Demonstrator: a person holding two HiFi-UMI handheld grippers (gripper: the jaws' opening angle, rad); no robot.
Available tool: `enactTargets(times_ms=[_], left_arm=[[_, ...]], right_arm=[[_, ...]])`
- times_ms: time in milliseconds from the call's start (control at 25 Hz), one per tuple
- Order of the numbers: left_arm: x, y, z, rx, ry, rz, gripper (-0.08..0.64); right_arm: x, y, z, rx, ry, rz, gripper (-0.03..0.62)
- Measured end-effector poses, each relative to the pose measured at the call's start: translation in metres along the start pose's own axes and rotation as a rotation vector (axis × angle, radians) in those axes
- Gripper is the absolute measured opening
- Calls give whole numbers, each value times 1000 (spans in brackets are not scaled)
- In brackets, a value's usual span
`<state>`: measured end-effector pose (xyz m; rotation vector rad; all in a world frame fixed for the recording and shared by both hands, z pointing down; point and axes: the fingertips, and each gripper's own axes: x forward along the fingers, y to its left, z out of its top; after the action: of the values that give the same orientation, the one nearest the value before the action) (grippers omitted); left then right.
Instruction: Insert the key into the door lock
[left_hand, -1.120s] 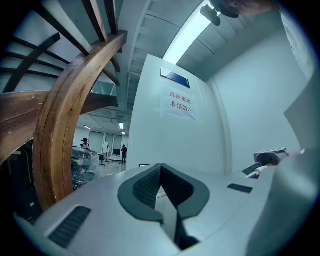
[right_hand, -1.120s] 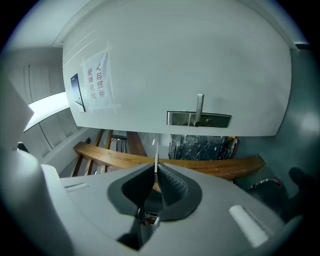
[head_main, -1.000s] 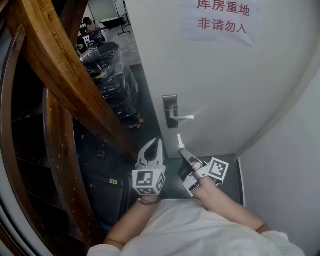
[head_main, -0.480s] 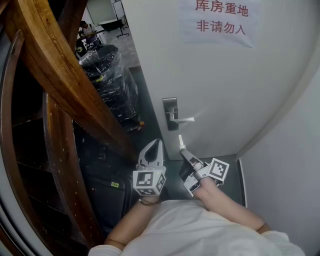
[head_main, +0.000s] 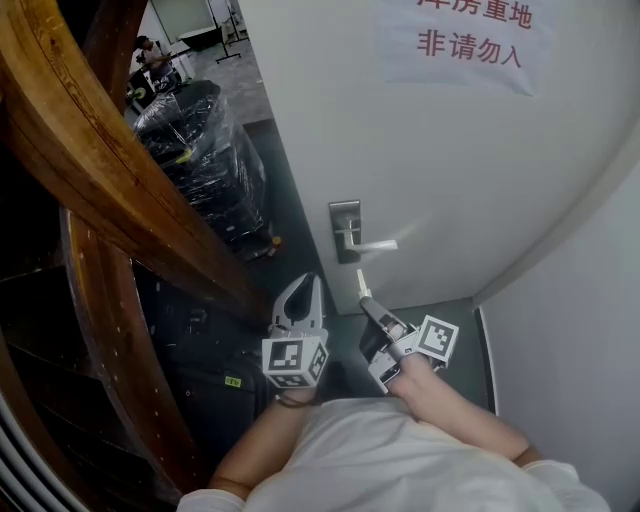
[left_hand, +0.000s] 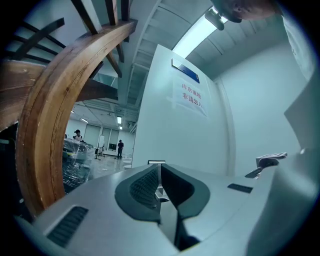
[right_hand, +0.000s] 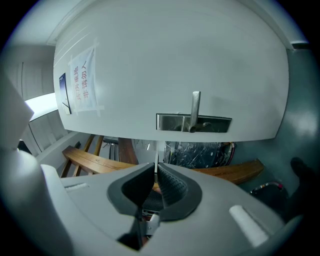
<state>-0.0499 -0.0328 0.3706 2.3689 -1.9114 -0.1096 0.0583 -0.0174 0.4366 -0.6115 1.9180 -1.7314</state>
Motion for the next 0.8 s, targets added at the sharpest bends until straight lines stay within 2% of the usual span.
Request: enactTargets(times_ms=[160,360,800], left_arm=[[23,19,-15,-15,33,-38,9],[58,43,-30,-41,61,-93,75],[107,82,-60,-24,114,-205,107]], right_arm=[[19,-18,5,17,-25,-36,23],[41,-48,14,28,-59,-88,23],[76,-100,18,11,-129,-142,23]])
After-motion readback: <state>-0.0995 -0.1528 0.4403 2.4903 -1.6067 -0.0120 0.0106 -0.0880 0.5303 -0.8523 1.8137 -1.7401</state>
